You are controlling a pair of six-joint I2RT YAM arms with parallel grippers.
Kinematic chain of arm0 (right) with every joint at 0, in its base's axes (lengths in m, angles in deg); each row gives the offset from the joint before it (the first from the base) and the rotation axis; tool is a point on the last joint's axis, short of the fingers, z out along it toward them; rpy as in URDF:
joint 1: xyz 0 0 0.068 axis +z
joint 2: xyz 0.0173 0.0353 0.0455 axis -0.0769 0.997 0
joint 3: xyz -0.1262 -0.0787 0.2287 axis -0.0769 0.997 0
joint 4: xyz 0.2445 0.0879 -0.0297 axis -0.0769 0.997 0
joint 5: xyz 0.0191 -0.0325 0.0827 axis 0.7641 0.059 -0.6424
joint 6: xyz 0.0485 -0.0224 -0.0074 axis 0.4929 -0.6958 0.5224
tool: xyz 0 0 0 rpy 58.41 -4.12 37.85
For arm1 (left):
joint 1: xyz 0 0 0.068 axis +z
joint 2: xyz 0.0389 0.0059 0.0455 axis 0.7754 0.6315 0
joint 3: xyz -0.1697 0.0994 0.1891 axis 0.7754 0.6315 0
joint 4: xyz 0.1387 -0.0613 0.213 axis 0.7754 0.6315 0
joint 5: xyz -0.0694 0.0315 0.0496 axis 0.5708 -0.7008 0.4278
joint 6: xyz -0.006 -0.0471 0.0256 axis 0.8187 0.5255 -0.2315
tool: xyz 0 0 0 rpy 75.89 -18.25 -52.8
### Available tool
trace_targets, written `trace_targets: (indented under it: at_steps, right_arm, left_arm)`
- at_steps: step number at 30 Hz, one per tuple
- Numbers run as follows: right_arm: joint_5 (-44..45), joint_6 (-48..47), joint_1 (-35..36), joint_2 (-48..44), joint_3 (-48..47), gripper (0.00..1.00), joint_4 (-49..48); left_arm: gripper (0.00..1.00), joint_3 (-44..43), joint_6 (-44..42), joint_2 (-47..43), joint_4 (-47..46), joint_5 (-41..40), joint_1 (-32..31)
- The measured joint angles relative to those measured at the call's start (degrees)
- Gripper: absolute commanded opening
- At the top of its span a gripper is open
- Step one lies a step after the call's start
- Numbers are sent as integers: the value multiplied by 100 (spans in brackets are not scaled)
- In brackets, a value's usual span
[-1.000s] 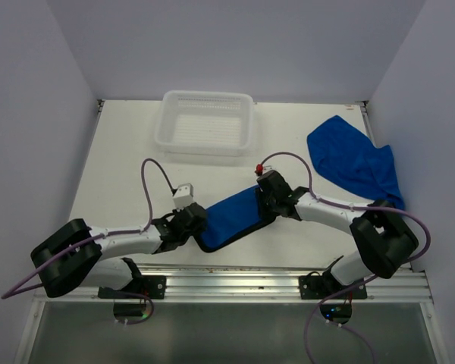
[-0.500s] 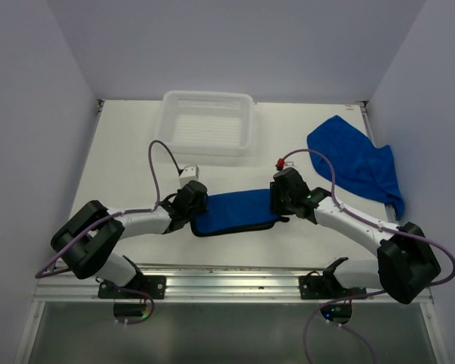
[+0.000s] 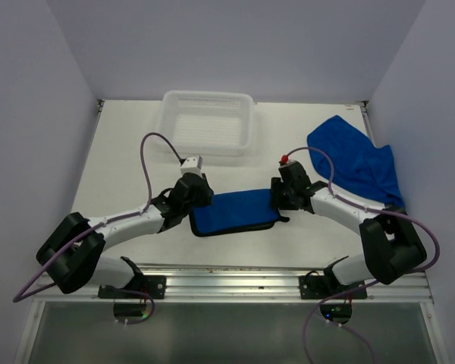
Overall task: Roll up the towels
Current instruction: Fold the towel
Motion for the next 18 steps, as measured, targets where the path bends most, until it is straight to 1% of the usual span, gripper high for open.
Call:
trace_targets:
  at_steps: [4,9,12,16,17,18]
  right_arm:
    - [-254,-2,0,55,42,49,-275]
    - [-374,-17,0,168,85,48,-398]
    - [-378,-31,0,267,173,44,-452]
    - [-389,-61,7,326,175,41,-570]
    - [-387,-74,13,334,175,41,-595]
    - [-378,-90,28,343,175,41,-610]
  left_arm:
    - [30,-87,-13,-367,179,2,0]
    - [42,-286,-15,-710,581,2,2]
    - [47,-483,-2,-898,920,9,33]
    - [59,-855,-20,-1207,1408,17,85]
    - [65,-968,-31,-1287,1526,20,94]
    - [68,-1084,-52,-1373,1648,20,105]
